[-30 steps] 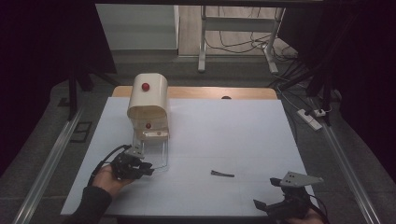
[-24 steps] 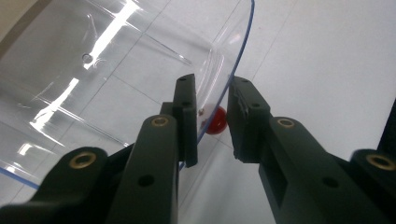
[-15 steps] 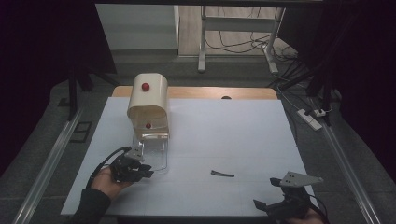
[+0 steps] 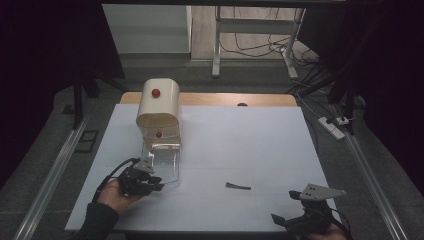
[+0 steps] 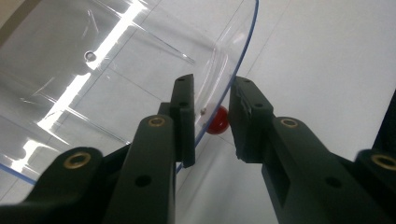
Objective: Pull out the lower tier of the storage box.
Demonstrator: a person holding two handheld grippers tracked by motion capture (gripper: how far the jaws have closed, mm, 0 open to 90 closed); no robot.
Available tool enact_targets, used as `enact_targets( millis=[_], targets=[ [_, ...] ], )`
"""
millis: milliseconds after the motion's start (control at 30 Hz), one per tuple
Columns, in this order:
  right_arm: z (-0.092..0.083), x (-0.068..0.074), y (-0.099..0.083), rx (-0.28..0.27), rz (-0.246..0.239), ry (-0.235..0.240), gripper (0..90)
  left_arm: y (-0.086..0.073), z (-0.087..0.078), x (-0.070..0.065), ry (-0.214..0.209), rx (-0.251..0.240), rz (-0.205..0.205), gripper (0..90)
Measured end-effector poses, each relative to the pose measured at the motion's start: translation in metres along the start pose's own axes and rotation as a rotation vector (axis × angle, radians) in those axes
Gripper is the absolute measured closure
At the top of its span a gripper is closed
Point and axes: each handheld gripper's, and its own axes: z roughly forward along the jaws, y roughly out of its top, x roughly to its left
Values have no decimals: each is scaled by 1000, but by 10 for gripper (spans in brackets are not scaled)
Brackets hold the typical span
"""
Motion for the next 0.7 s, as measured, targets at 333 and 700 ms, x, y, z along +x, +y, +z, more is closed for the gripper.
enact_targets(
  millis=[333, 700],
  targets=[
    [0, 0, 0, -2, 4, 3, 3, -1, -1, 1, 12, -13, -16, 649],
    [0, -1, 0, -4, 5, 2, 2, 1, -9, 1, 59, -70, -51, 509]
  ],
)
